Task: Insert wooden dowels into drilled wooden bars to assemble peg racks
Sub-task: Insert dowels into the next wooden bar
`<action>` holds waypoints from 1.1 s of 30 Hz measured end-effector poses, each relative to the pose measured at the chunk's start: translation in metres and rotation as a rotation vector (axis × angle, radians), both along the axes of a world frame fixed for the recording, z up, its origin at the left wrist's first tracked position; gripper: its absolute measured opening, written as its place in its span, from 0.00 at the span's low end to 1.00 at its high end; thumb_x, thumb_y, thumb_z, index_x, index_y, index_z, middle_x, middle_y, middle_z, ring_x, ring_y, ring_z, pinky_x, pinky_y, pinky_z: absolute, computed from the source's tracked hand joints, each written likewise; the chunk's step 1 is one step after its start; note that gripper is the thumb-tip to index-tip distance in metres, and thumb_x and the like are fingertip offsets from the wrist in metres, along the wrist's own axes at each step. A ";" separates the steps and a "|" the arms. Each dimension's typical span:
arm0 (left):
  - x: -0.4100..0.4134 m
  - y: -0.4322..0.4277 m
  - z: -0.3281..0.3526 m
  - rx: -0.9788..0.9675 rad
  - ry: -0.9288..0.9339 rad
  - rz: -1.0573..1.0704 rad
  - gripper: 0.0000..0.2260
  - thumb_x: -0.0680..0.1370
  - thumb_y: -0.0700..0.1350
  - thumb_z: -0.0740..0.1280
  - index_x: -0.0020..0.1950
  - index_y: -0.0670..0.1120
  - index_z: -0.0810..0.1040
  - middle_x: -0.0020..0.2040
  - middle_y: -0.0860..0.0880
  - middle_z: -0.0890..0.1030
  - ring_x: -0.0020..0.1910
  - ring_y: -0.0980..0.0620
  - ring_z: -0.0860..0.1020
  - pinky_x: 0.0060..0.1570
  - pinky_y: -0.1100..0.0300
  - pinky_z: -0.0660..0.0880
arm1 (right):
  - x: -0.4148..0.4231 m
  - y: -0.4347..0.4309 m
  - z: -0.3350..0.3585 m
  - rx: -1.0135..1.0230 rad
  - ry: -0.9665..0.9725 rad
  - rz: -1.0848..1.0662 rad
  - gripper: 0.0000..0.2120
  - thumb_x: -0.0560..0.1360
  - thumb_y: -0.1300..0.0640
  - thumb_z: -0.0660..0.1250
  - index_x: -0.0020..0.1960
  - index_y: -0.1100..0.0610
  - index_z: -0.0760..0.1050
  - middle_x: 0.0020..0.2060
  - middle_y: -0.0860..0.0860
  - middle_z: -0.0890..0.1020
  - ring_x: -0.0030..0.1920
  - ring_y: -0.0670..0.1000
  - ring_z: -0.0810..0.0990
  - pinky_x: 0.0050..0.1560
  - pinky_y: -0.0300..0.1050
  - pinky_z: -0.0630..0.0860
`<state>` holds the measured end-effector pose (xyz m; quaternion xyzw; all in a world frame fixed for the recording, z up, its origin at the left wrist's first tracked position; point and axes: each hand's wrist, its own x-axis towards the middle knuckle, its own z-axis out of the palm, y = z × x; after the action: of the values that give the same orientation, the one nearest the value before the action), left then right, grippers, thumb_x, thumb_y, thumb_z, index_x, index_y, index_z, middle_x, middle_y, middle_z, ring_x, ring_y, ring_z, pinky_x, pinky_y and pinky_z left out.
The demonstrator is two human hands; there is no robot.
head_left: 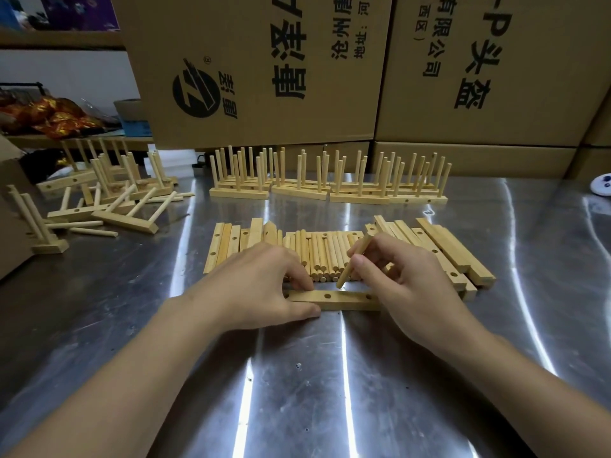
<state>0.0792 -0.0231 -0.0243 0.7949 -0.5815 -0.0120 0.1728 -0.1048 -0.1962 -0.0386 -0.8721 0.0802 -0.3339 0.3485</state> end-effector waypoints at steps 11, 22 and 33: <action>-0.004 -0.005 0.001 -0.001 0.296 -0.069 0.21 0.66 0.66 0.82 0.55 0.60 0.86 0.48 0.65 0.83 0.43 0.64 0.80 0.39 0.70 0.74 | 0.001 0.005 0.002 -0.063 0.012 0.090 0.08 0.83 0.47 0.67 0.53 0.49 0.82 0.44 0.43 0.84 0.49 0.49 0.84 0.43 0.36 0.76; -0.015 -0.011 0.000 -0.012 0.486 -0.154 0.06 0.73 0.53 0.82 0.45 0.56 0.88 0.40 0.55 0.86 0.43 0.56 0.84 0.50 0.53 0.82 | 0.003 0.011 -0.001 -0.137 0.067 0.170 0.04 0.84 0.50 0.67 0.54 0.47 0.81 0.44 0.38 0.82 0.48 0.45 0.82 0.43 0.30 0.72; -0.014 -0.010 0.000 -0.017 0.459 -0.146 0.06 0.72 0.54 0.82 0.44 0.58 0.87 0.40 0.57 0.85 0.42 0.57 0.83 0.44 0.62 0.80 | 0.004 0.010 -0.001 -0.261 0.090 0.121 0.06 0.85 0.48 0.65 0.52 0.48 0.79 0.43 0.41 0.80 0.47 0.47 0.80 0.42 0.33 0.71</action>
<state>0.0648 -0.0333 -0.0244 0.7257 -0.5829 -0.1999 0.3060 -0.1007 -0.1867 -0.0391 -0.9273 -0.0010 -0.2805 0.2478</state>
